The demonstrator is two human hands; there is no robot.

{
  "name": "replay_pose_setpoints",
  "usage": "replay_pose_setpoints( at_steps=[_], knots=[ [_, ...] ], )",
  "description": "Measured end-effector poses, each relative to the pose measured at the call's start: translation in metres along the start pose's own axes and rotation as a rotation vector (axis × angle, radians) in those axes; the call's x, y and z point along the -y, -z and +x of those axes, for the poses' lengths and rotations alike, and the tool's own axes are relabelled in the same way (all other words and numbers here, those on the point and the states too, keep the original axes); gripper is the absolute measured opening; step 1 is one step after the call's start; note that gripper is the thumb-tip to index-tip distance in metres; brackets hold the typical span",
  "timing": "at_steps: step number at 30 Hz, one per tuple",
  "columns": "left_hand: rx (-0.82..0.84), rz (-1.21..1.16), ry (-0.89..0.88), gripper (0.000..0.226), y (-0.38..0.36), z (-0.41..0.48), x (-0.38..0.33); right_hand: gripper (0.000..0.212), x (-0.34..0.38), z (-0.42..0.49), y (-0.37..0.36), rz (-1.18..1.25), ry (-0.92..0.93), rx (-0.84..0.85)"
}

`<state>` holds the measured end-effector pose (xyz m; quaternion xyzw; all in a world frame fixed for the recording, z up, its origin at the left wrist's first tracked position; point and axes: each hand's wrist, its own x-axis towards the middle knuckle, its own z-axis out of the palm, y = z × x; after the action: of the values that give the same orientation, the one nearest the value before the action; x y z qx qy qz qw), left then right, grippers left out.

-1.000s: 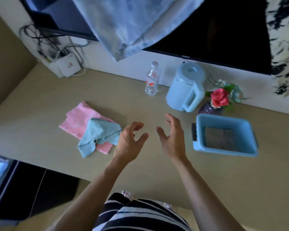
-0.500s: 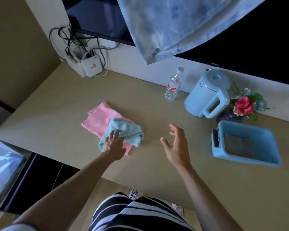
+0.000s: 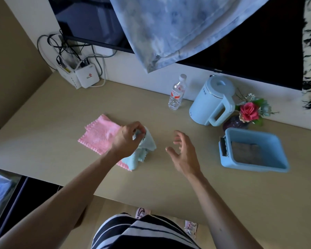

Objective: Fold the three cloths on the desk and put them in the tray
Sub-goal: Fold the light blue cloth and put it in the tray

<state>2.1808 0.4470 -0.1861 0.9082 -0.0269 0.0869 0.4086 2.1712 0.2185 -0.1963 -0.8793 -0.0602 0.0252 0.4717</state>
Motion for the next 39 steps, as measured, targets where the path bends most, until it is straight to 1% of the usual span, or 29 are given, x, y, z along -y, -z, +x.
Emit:
replay_pose_setpoints(
  at_steps=[3, 5, 6, 8, 12, 16, 19, 22, 25, 28, 35, 37, 39],
  knots=[
    [0.072, -0.059, -0.059, 0.012, 0.007, 0.008, -0.029, 0.077, 0.017, 0.010, 0.010, 0.049, 0.040, 0.129],
    [0.108, -0.111, -0.087, 0.015, 0.008, 0.011, -0.048, 0.080, 0.031, 0.015, 0.018, 0.074, 0.035, 0.234],
    [0.126, -0.138, -0.091, 0.016, 0.008, 0.013, -0.056, 0.076, 0.038, 0.017, 0.022, 0.090, 0.027, 0.277],
    [0.169, -0.184, -0.085, 0.018, 0.005, 0.015, -0.068, 0.059, 0.048, 0.019, 0.030, 0.107, 0.019, 0.312],
    [0.235, -0.238, -0.111, 0.024, 0.001, 0.019, -0.082, 0.021, 0.059, 0.022, 0.045, 0.061, 0.035, 0.184],
    [0.256, -0.198, -0.177, 0.035, -0.002, 0.023, -0.083, 0.003, 0.056, 0.023, 0.065, 0.023, 0.038, 0.129],
    [0.284, -0.140, -0.199, 0.042, -0.007, 0.025, -0.078, 0.006, 0.050, 0.024, 0.083, -0.022, 0.035, 0.093],
    [0.276, -0.068, -0.164, 0.037, -0.015, 0.025, -0.072, 0.009, 0.043, 0.026, 0.099, -0.044, 0.052, 0.084],
    [0.233, 0.049, -0.161, 0.034, -0.023, 0.029, -0.065, 0.007, 0.034, 0.029, 0.112, -0.096, 0.071, 0.027],
    [0.193, 0.130, -0.157, 0.033, -0.028, 0.037, -0.057, 0.008, 0.023, 0.033, 0.125, -0.100, 0.053, -0.031],
    [0.134, 0.242, -0.155, 0.029, -0.033, 0.078, -0.051, 0.016, 0.000, 0.050, 0.146, -0.184, -0.004, -0.124],
    [0.112, 0.268, -0.162, 0.024, -0.033, 0.092, -0.053, 0.016, -0.003, 0.055, 0.153, -0.202, -0.003, -0.161],
    [0.056, 0.266, -0.186, 0.018, -0.030, 0.103, -0.056, 0.017, -0.003, 0.057, 0.163, -0.215, 0.009, -0.195]
  ],
)
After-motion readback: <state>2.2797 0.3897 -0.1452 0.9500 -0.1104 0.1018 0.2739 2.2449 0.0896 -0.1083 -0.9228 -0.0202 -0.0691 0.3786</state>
